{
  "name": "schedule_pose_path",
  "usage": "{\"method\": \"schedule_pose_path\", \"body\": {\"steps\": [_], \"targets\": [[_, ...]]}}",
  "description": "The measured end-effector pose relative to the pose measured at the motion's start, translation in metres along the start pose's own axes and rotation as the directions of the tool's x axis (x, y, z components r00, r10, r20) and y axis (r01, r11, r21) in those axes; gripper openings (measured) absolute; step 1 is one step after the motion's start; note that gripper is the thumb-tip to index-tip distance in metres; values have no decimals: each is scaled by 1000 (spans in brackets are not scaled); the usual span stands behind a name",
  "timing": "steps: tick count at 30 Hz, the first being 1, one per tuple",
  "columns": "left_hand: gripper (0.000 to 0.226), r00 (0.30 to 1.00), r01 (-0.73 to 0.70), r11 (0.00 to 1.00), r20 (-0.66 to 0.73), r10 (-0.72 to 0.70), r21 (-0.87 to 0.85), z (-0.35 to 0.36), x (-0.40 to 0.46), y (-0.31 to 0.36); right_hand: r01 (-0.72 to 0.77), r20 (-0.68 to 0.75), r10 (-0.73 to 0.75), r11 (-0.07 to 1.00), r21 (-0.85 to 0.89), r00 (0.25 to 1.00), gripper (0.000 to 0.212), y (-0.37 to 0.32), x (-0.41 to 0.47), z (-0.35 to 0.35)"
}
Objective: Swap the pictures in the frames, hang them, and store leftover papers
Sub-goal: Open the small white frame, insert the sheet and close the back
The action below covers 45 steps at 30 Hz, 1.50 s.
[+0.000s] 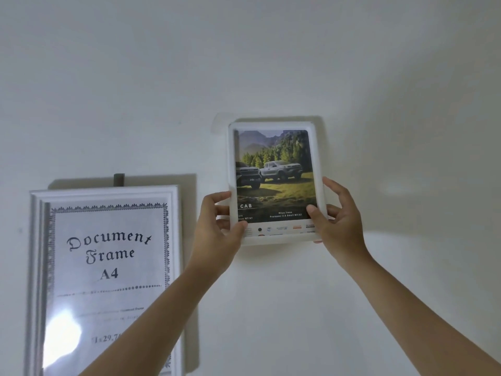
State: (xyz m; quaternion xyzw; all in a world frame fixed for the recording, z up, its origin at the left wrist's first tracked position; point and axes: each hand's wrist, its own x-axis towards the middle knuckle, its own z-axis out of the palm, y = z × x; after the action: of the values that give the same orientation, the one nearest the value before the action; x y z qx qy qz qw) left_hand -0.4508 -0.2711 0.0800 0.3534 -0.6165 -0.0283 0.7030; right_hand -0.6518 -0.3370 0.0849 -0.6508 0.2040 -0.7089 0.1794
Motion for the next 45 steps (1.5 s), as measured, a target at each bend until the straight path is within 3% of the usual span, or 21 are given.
{"method": "schedule_pose_path", "body": {"steps": [12,31,40,45], "targets": [[50,999,-4,1000,51,4,-6,2,-14,-19,-39,21,40,997,-70,999,54,20,-16,-5],[52,997,33,999,70,-35,23,3,-13,-18,-175,76,172,983,45,982,53,18,-19,-19],[53,1000,4,998,13,-5,65,0,-18,-19,-212,11,212,971,113,977,51,29,-20,-20],[51,1000,6,995,-14,-4,103,3,-20,-18,-155,-67,157,987,31,985,44,30,-23,-20]]}}
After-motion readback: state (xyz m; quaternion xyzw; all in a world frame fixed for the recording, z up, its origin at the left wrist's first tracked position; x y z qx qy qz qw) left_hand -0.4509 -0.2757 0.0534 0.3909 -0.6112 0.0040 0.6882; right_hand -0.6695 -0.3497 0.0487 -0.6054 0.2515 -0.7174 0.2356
